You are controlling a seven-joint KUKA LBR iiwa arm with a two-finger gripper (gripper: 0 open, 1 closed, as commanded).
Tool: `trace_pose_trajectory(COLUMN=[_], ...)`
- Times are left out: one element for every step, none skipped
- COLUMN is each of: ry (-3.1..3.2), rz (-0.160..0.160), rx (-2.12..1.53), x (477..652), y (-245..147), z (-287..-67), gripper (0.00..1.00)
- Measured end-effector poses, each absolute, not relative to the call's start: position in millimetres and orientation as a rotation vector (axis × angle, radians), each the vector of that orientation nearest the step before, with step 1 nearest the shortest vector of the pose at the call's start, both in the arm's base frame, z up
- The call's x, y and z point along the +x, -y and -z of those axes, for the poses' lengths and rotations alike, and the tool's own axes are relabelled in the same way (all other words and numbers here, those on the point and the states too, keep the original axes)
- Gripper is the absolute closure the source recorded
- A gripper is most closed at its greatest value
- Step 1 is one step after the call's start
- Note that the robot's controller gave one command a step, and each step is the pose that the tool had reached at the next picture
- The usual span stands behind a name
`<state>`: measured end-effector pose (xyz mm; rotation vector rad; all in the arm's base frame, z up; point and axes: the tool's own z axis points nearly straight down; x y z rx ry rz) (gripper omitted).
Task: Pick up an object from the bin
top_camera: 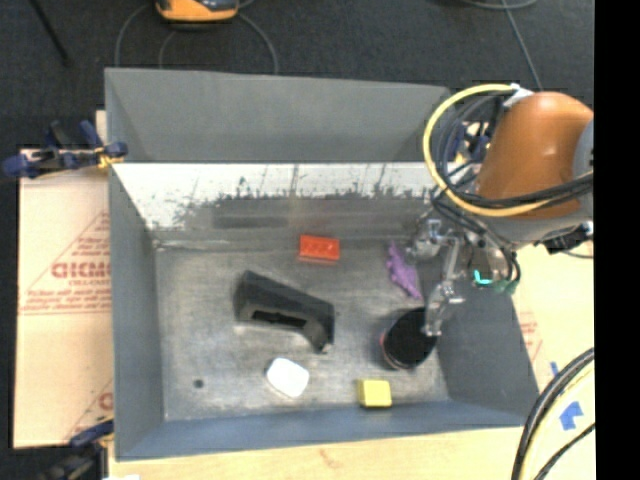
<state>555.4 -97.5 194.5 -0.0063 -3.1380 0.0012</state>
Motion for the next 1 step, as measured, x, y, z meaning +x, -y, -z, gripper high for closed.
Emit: trace_pose_trajectory(ry=[3.146], rz=[-0.003], rx=[-0.003], x=[557.0], y=[97.2], z=[-199.0], gripper=[0.0])
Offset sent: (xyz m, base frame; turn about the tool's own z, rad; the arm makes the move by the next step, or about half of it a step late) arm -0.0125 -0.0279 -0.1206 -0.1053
